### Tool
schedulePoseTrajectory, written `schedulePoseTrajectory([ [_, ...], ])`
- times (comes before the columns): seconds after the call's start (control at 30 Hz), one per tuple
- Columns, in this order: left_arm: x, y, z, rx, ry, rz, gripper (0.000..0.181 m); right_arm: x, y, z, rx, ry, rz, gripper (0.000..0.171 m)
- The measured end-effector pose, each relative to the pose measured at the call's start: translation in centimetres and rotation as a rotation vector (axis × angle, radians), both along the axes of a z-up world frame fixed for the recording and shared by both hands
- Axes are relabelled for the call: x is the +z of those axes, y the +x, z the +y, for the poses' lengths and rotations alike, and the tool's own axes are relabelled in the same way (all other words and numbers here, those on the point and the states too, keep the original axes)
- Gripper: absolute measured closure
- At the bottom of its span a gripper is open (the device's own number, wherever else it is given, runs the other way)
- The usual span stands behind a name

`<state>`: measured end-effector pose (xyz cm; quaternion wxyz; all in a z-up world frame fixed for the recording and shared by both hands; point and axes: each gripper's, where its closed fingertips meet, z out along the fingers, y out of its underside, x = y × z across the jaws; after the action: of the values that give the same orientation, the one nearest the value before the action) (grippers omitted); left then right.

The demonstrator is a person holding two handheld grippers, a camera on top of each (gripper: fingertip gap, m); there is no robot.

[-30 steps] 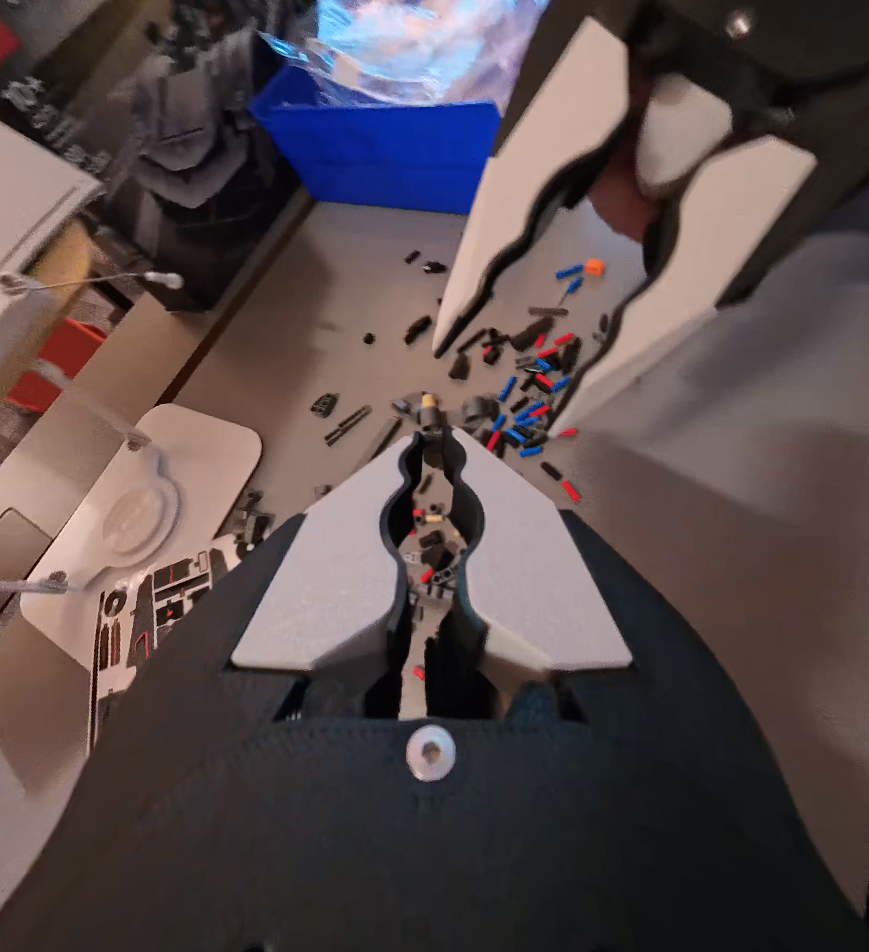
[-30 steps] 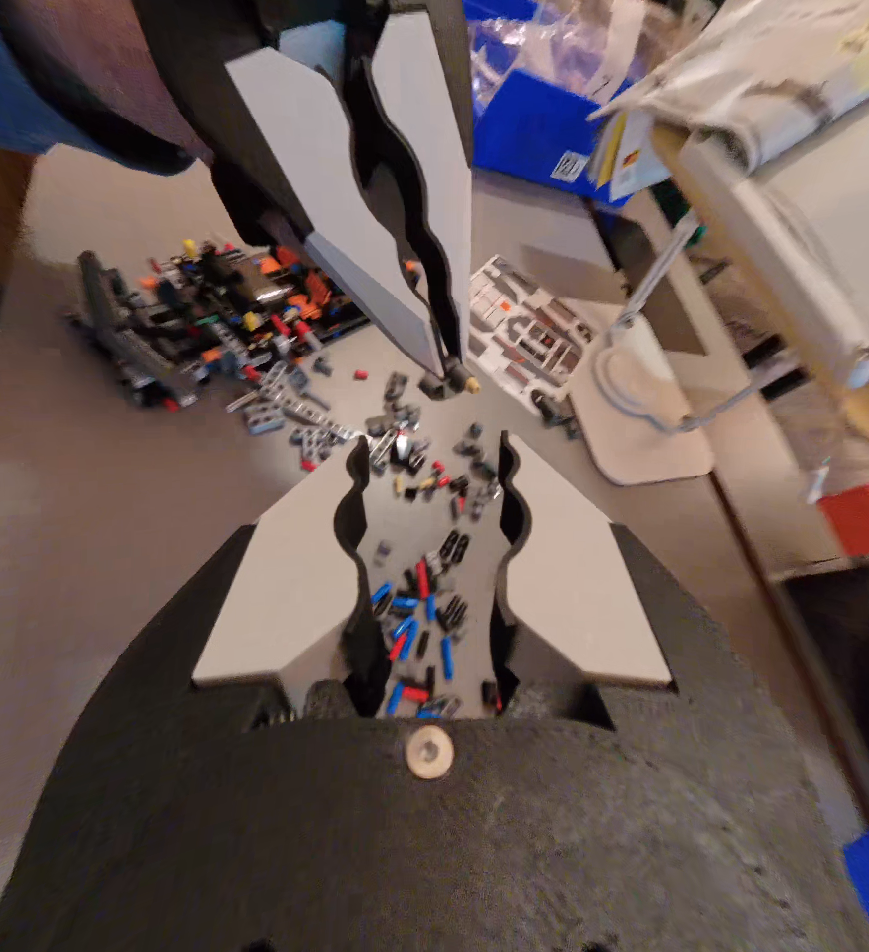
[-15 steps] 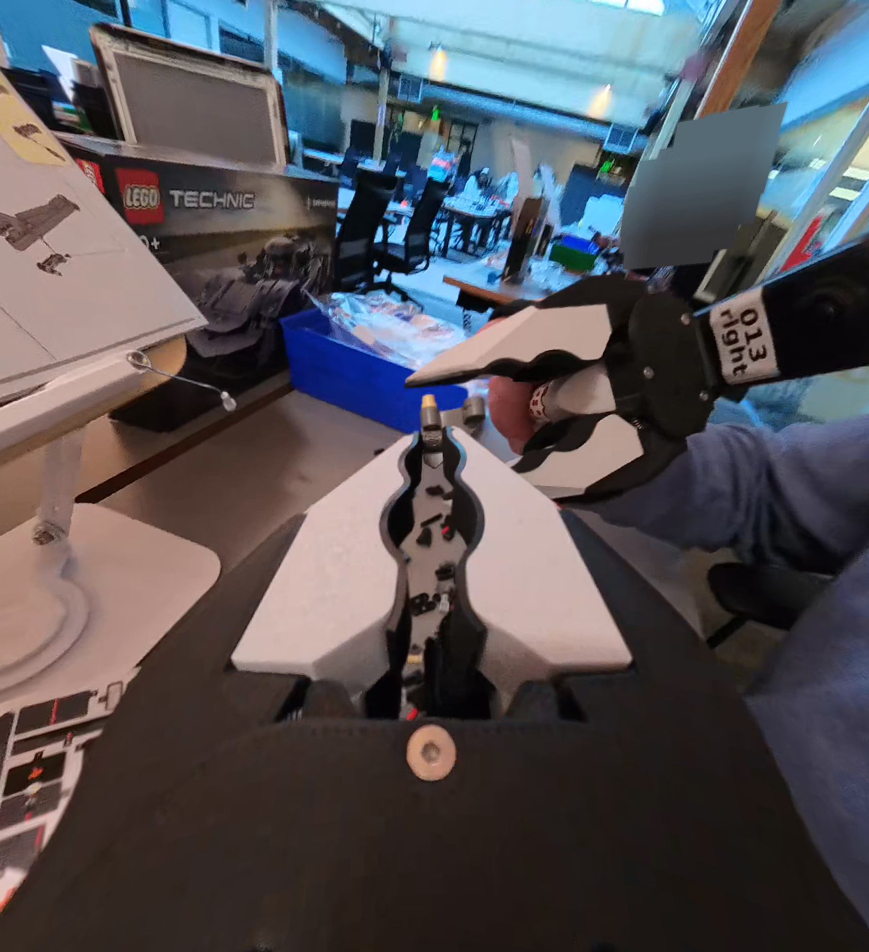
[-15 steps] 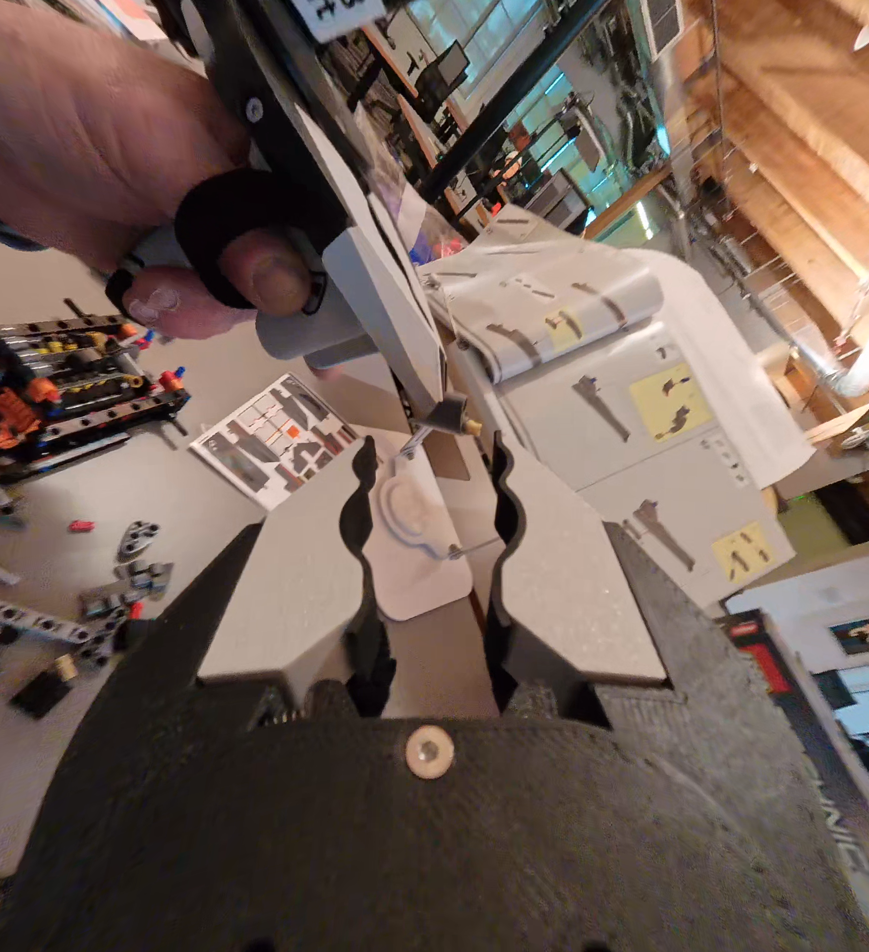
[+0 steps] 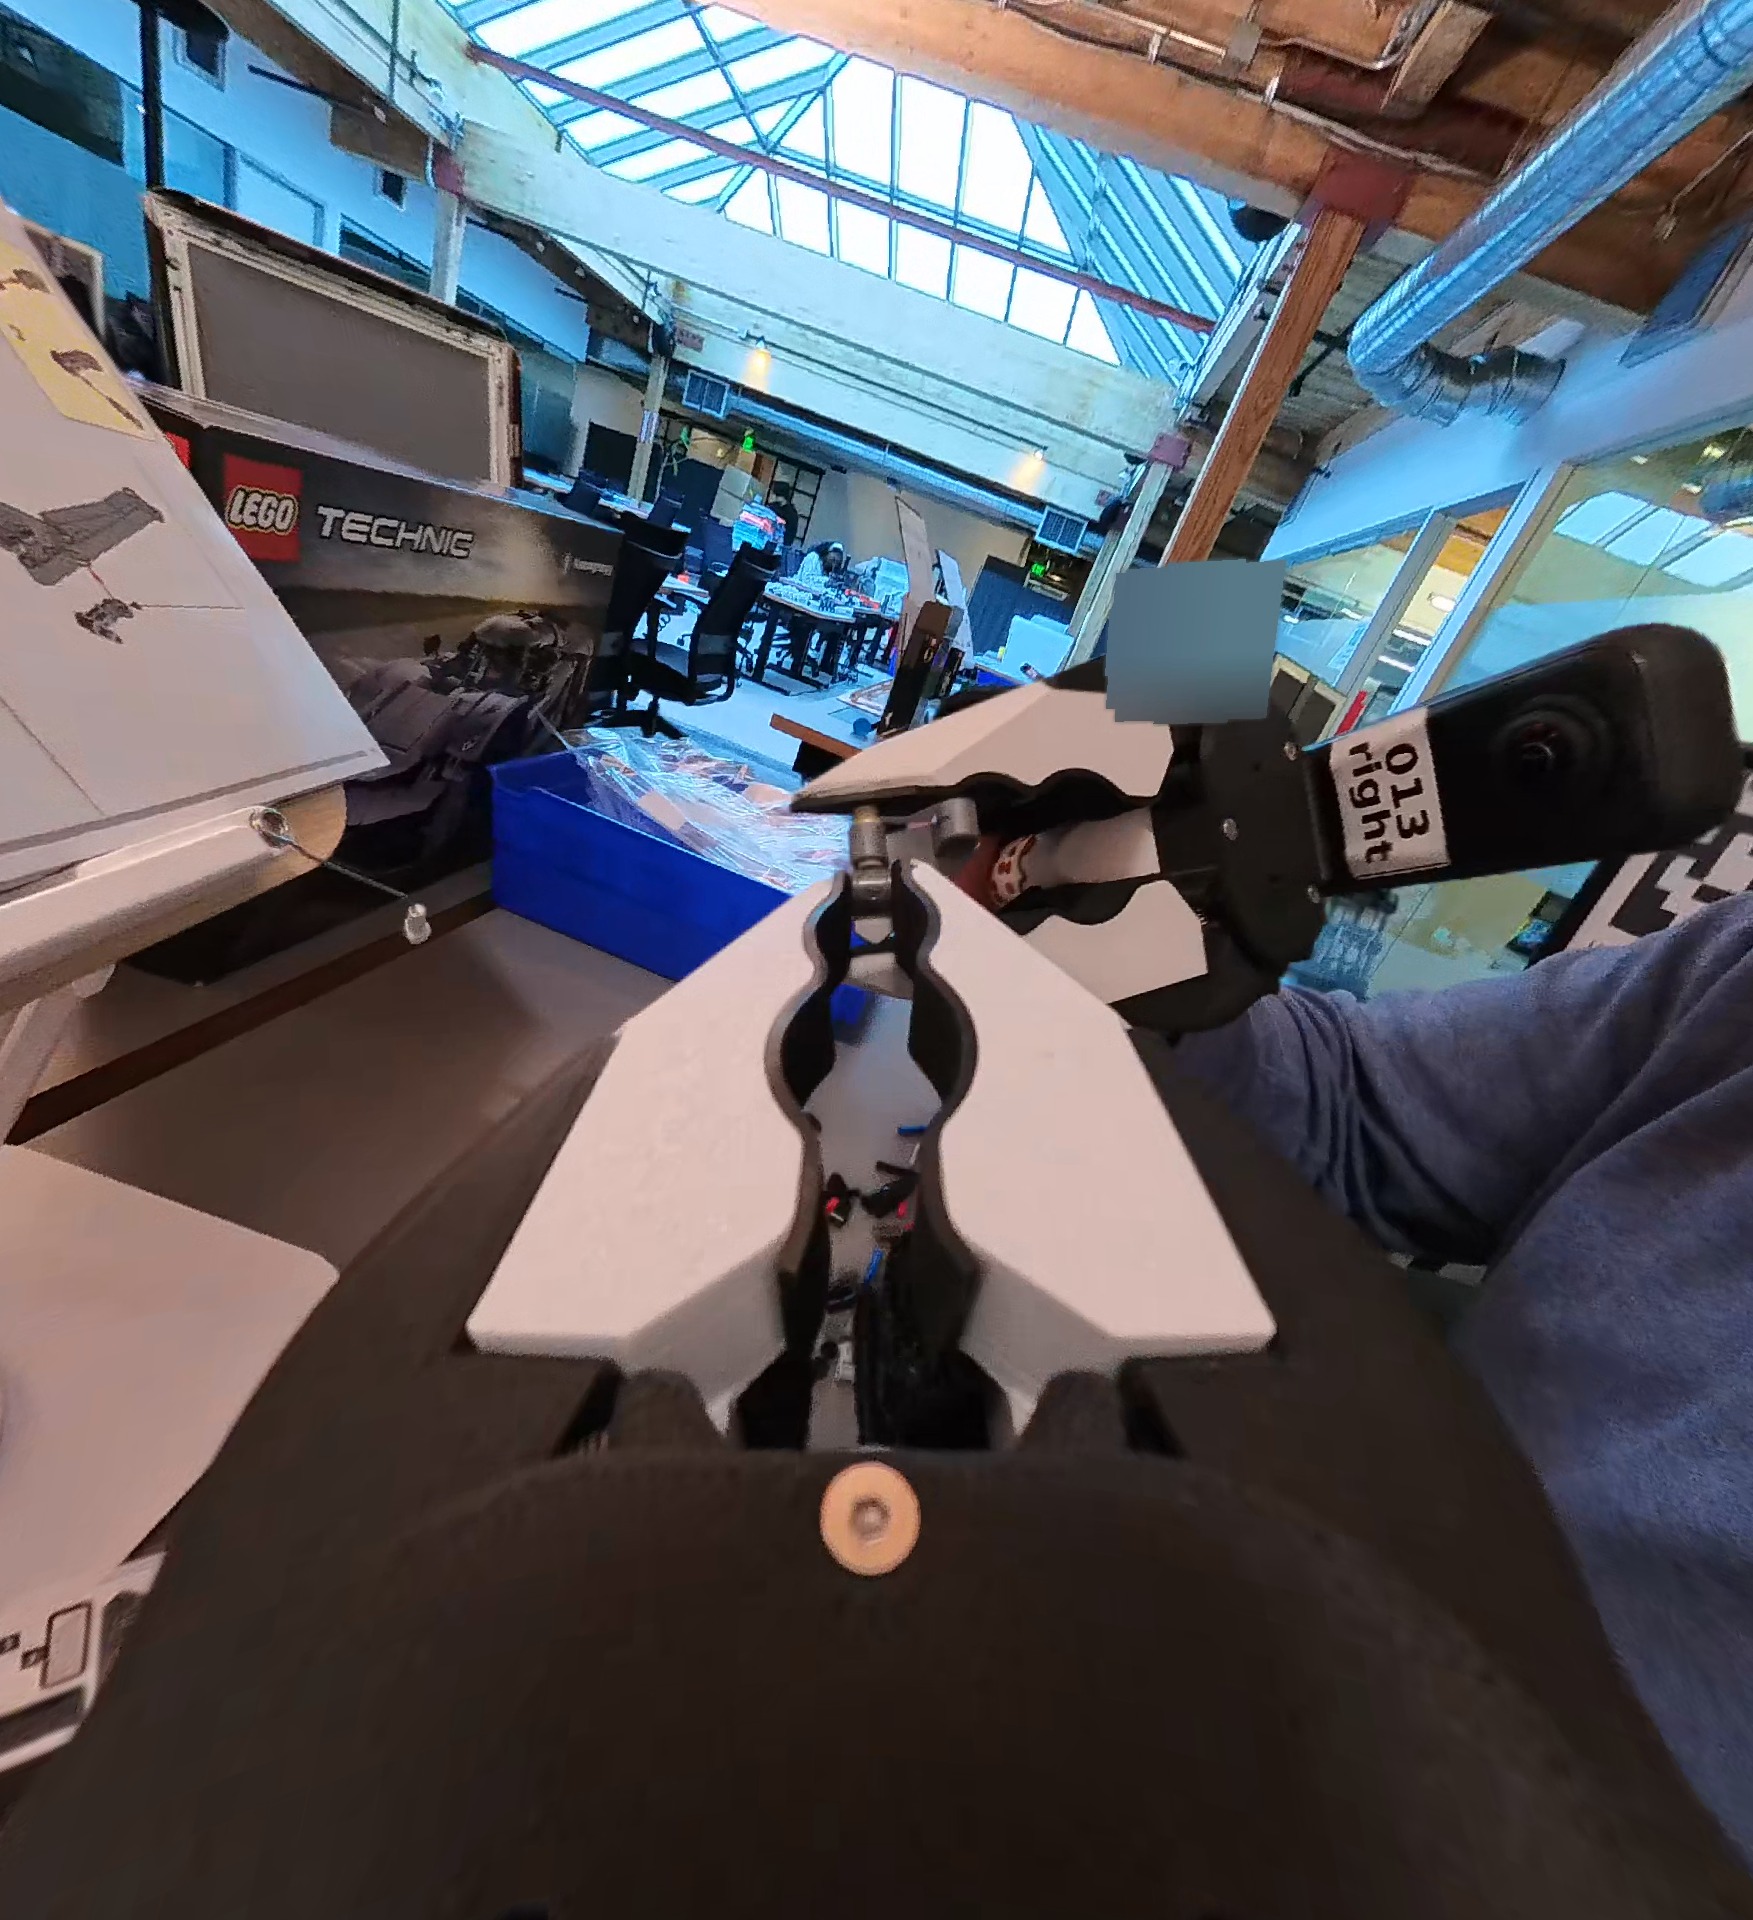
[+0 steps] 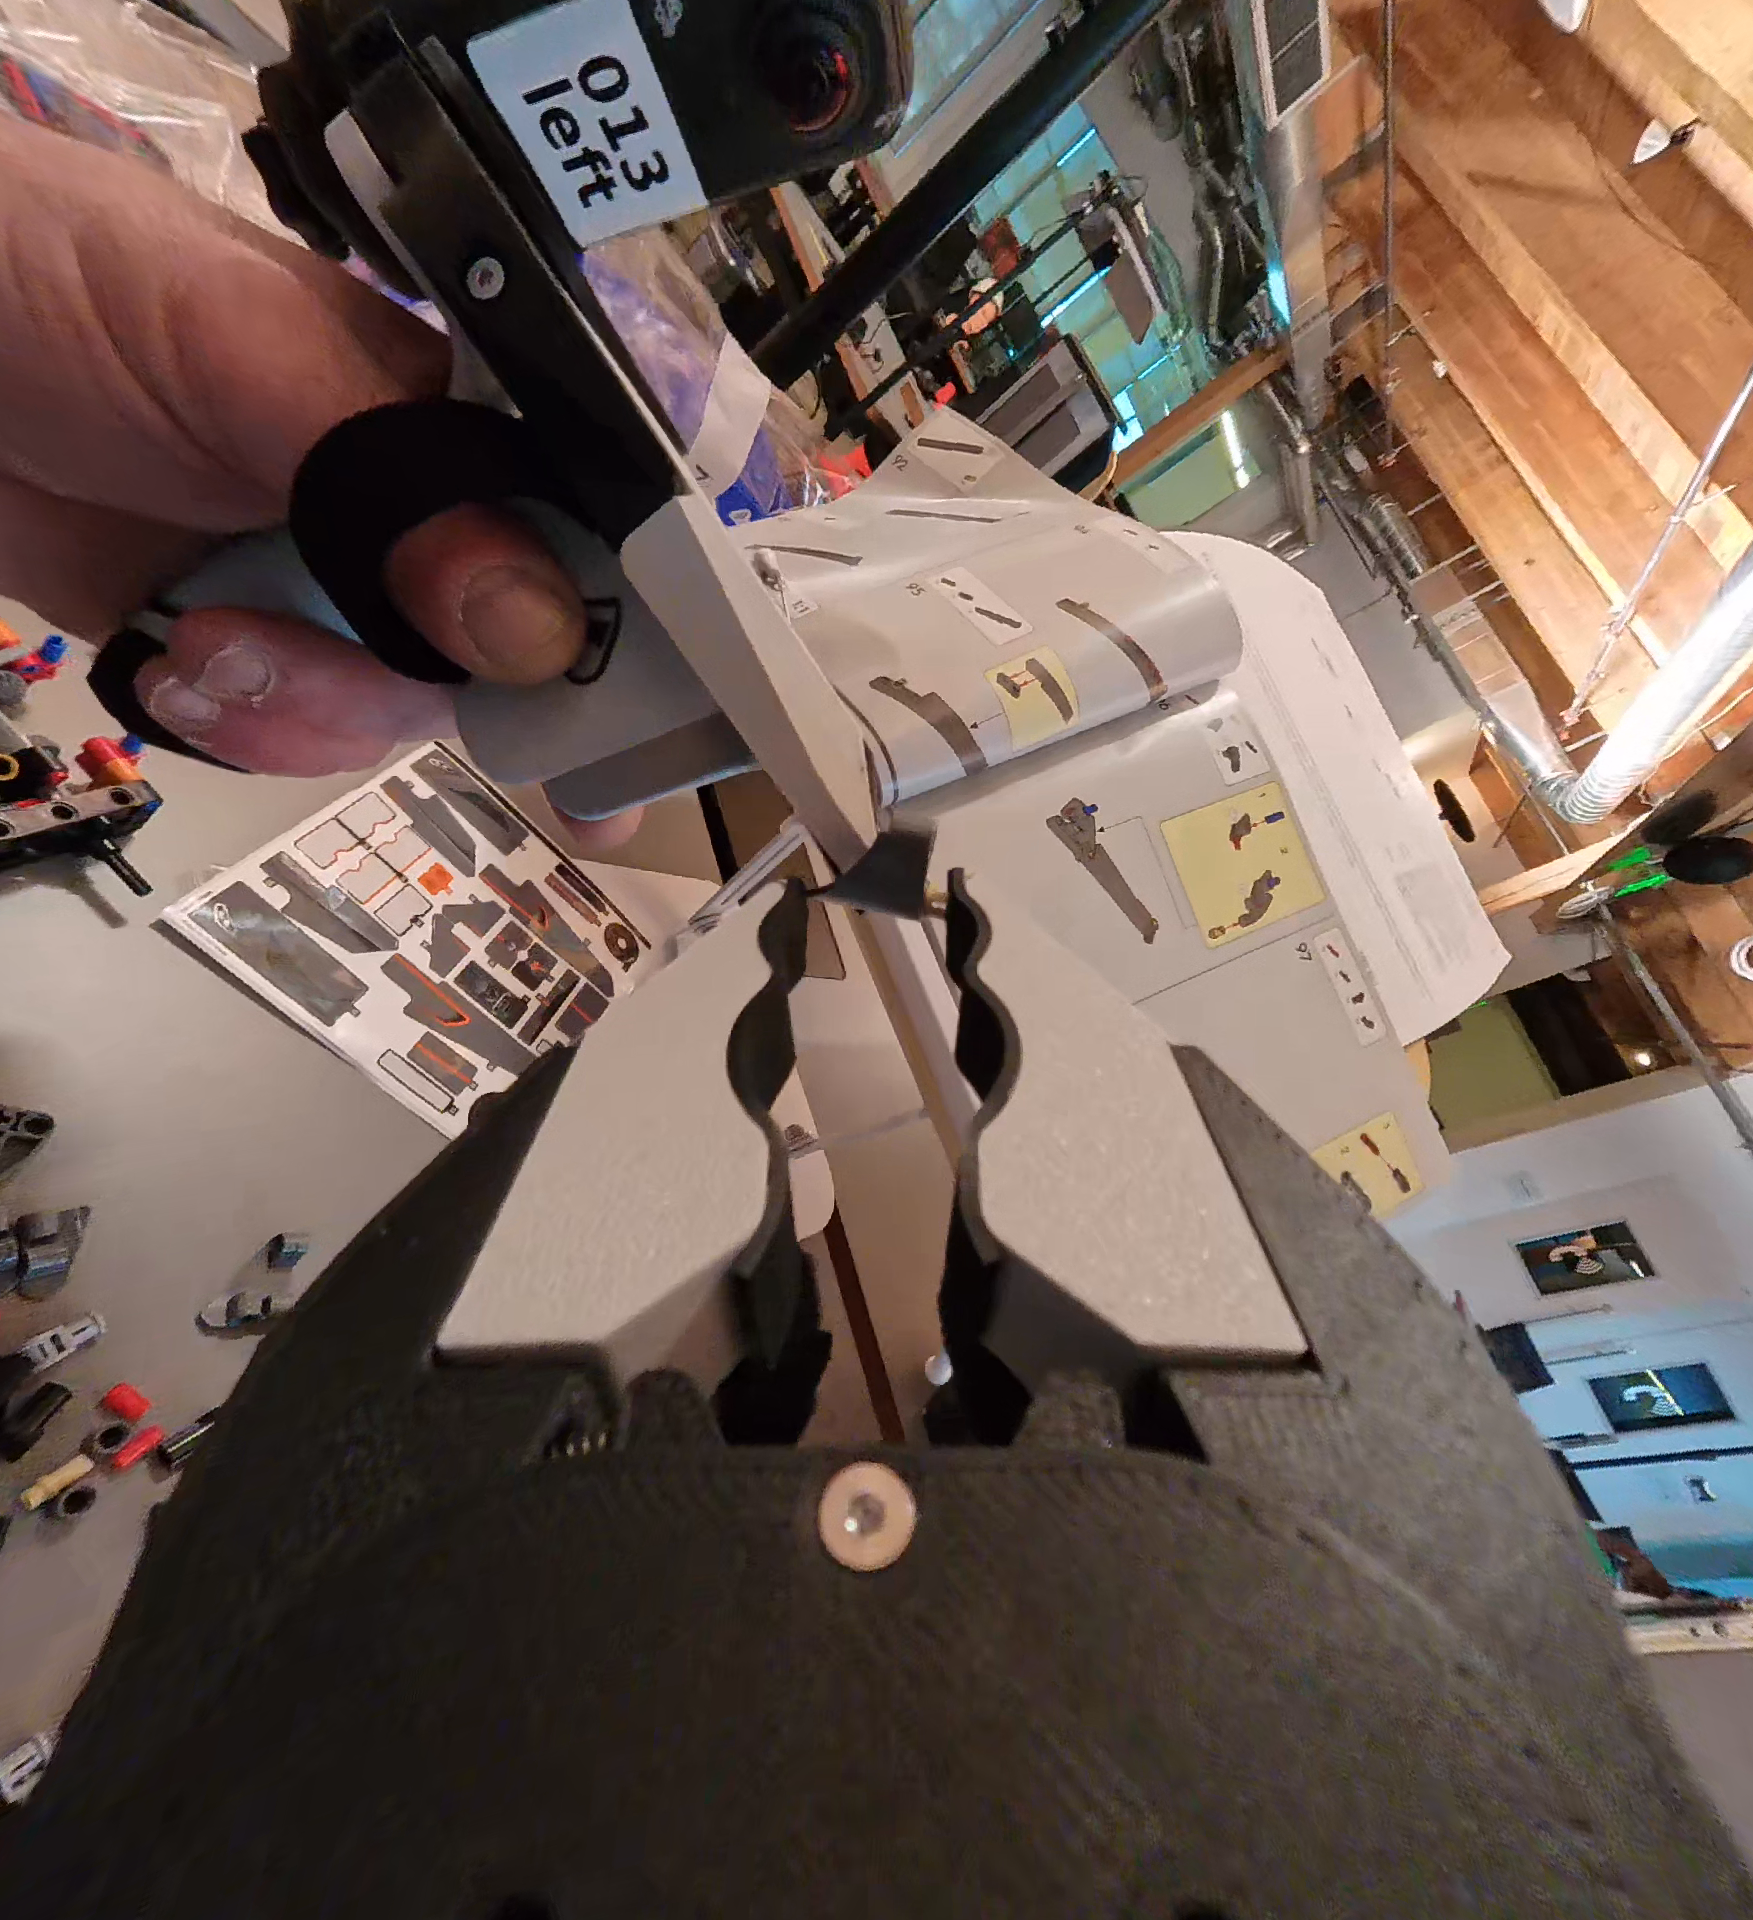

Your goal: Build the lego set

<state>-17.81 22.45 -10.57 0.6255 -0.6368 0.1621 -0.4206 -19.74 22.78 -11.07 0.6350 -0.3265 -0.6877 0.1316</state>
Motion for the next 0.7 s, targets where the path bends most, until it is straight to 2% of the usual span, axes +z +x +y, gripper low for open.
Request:
schedulePoseTrajectory([
  [0.2,-0.1,-0.1,0.8,0.003,0.003,0.017,0.176,-0.1,0.0,0.8,-0.005,-0.038,-0.009,0.146],
  [0.23,-0.2,-0.2,1.1,0.016,0.002,0.036,0.176,0.0,0.1,0.9,-0.008,-0.033,-0.011,0.143],
  [0.27,-0.1,-0.2,1.2,0.026,0.010,0.060,0.176,0.0,0.4,1.0,-0.009,-0.033,-0.018,0.128],
  [0.3,-0.1,-0.3,1.3,0.032,0.023,0.094,0.176,-0.1,0.7,1.0,-0.003,-0.037,-0.033,0.127],
  [0.33,-0.3,-0.3,1.4,0.046,0.039,0.150,0.176,-0.1,1.2,1.0,0.009,-0.050,-0.050,0.133],
  [0.4,-0.5,-0.1,1.4,0.077,0.094,0.287,0.176,0.1,2.1,0.9,0.037,-0.118,-0.063,0.132],
  [0.53,-1.0,0.7,0.8,0.105,0.187,0.520,0.176,0.9,3.6,1.2,0.095,-0.334,-0.076,0.144],
  [0.7,-1.2,1.8,0.4,0.151,0.310,0.724,0.176,0.5,3.6,0.7,0.167,-0.541,-0.150,0.150],
])
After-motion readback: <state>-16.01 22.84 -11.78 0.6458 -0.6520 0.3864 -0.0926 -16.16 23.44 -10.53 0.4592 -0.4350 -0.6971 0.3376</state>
